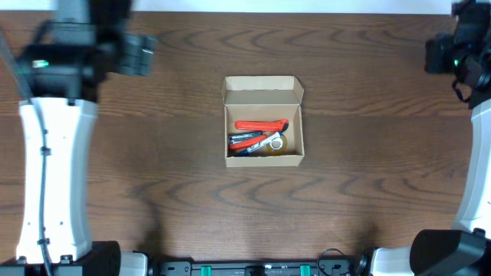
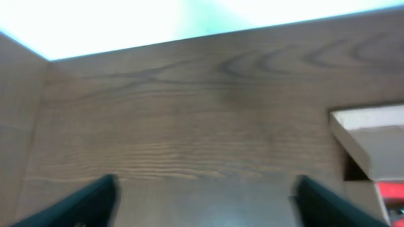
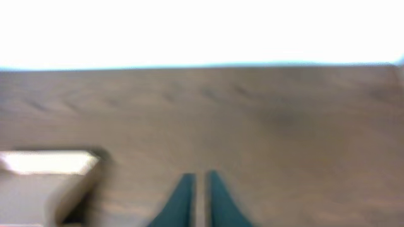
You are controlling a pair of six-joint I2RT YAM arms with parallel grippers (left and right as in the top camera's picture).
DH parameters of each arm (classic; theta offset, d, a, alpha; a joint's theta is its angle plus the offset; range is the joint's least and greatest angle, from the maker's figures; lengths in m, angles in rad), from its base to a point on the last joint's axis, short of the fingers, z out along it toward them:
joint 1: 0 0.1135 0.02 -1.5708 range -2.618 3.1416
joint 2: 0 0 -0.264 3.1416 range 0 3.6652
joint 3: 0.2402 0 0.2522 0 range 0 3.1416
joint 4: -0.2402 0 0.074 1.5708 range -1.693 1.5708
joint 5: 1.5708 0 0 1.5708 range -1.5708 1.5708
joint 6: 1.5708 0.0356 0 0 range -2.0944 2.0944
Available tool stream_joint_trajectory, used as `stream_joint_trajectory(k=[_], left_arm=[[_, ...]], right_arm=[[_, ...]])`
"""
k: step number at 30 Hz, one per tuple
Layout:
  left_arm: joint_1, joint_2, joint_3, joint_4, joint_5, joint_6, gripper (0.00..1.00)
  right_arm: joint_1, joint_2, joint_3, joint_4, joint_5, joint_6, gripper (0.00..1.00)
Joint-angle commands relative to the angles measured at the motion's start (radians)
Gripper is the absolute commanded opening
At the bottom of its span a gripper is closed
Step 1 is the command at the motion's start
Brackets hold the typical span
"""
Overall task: Pack container
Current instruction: 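Raise both arms and bring both grippers beside the box flaps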
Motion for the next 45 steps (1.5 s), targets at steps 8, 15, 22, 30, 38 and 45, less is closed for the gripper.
stream_joint_trajectory(k=[8, 15, 22, 30, 38, 45], left_arm=[[0.274, -0.002, -0.048, 0.024, 0.771, -0.007, 0.35], [0.367, -0.002, -0.344, 0.078, 1.021, 0.034, 0.06], [0.357, -0.002, -0.677, 0.355, 1.208, -0.074, 0.06], [0.277, 0.017, -0.834, 0.642, 1.226, -0.272, 0.06], [0.215, 0.163, -0.84, 0.864, 1.373, -0.335, 0.06], [0.213, 0.363, -0.84, 0.888, 1.577, -0.18, 0.06]], right_arm=[[-0.009, 0.04, 0.009, -0.021, -0.575, 0.007, 0.01], [-0.068, 0.198, -0.028, -0.096, -0.879, -0.018, 0.01], [-0.051, 0.374, -0.028, -0.246, -0.948, -0.127, 0.01], [0.024, 0.458, -0.029, -0.315, -0.966, -0.214, 0.01], [0.038, 0.46, -0.103, -0.279, -1.085, -0.314, 0.01], [0.035, 0.469, -0.341, -0.084, -1.241, -0.292, 0.01]])
